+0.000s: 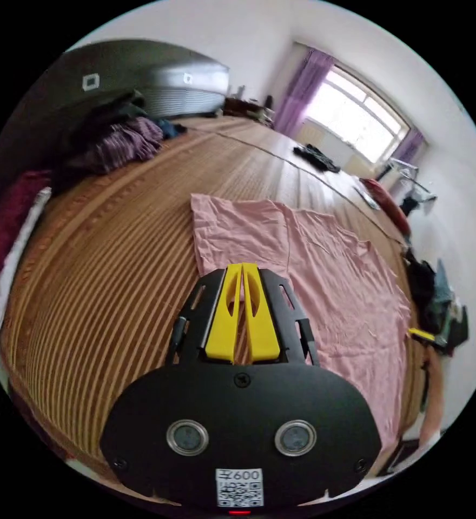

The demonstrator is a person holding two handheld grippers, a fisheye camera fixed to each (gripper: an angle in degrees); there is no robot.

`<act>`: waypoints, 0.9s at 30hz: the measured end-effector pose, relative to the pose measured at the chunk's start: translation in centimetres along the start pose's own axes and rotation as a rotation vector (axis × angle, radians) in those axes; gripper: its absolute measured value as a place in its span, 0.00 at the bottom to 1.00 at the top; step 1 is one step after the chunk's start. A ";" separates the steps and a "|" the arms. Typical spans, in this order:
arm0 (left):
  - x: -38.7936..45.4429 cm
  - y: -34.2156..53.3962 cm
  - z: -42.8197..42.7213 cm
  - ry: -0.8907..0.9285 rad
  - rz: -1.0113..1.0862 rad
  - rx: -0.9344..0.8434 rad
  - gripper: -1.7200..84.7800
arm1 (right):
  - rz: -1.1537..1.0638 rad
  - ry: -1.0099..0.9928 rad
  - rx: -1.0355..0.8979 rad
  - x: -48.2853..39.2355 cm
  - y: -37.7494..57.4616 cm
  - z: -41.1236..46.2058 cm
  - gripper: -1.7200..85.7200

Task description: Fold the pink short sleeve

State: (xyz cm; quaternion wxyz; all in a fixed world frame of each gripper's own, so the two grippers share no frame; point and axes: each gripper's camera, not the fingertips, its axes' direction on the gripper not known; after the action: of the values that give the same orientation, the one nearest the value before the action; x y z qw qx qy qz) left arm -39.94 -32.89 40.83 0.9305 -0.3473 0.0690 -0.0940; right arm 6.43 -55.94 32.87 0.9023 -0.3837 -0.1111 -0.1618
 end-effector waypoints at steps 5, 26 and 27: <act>5.1 -0.4 -3.1 -0.175 0.237 0.004 0.03 | 0.072 -0.046 -0.027 0.4 -0.1 -0.7 0.01; 7.2 16.1 -31.2 0.141 -0.004 0.132 0.03 | 0.096 -0.248 0.219 -12.2 23.5 -19.2 0.04; 9.9 19.0 -32.9 0.172 0.078 0.116 0.03 | 0.060 -0.277 0.211 -15.1 26.5 -19.9 0.05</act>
State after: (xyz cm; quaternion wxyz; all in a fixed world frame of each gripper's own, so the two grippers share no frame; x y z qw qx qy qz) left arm -34.21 -41.84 3.05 0.9426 -0.2807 0.1565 -0.0908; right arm 4.05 -49.99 -2.97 0.9180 -0.3087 -0.2394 -0.0679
